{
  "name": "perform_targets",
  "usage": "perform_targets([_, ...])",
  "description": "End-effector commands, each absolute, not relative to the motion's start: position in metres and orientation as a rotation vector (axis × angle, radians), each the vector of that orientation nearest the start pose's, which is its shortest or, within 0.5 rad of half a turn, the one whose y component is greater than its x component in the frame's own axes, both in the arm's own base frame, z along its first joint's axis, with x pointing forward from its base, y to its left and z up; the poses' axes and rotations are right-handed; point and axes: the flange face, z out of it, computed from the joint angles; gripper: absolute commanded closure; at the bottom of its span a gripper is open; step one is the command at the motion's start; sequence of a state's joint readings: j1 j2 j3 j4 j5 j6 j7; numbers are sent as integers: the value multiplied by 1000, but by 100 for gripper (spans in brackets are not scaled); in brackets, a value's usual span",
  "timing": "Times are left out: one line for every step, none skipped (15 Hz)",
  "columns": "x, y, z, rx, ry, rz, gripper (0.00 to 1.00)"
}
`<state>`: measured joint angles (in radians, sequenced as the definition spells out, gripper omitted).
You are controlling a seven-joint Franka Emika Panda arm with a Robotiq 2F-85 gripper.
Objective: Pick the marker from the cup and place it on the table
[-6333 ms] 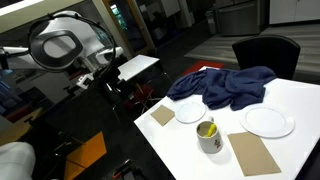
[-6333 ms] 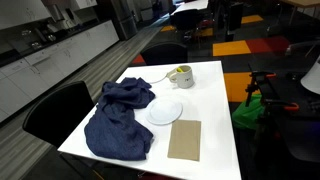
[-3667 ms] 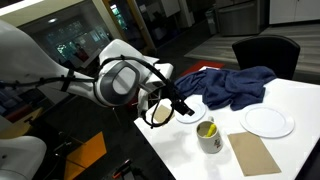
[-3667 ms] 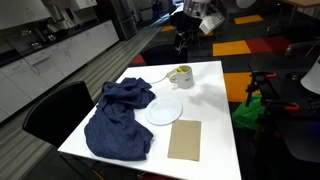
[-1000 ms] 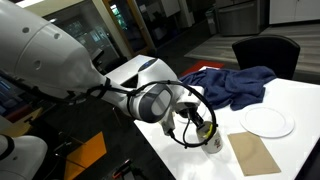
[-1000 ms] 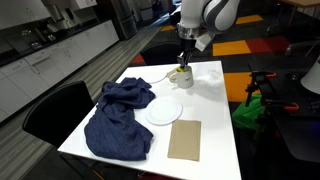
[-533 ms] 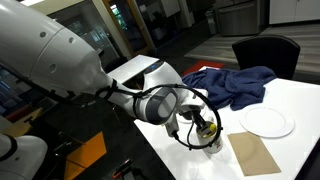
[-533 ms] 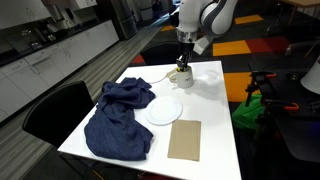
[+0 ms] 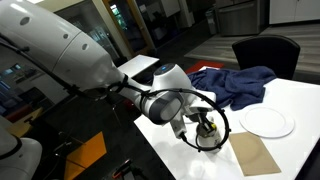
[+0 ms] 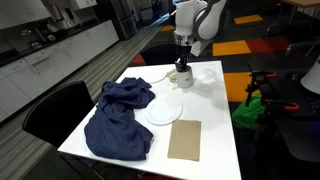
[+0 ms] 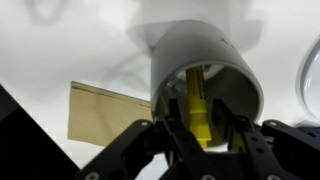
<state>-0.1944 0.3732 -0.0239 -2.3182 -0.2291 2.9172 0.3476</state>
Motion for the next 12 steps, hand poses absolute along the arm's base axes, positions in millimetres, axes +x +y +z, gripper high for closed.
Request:
perform_targets([542, -104, 196, -3152, 517, -328, 60])
perform_targets([543, -103, 193, -3151, 510, -322, 60])
perform_targets([543, -103, 190, -3156, 508, -318, 85])
perform_targets([543, -102, 190, -3162, 507, -321, 85])
perform_targets([541, -101, 192, -3173, 507, -329, 90])
perform_targets([538, -100, 196, -3189, 516, -333, 97])
perform_targets([534, -98, 203, -3204, 516, -355, 100])
perform_targets([530, -96, 208, -3217, 509, -372, 95])
perform_targets([526, -93, 215, -3227, 510, -399, 95])
perform_targets([523, -90, 219, -3235, 501, -425, 95])
perform_targets([519, -86, 228, -3241, 501, -452, 95])
perform_targets([516, -82, 235, -3240, 492, -484, 95])
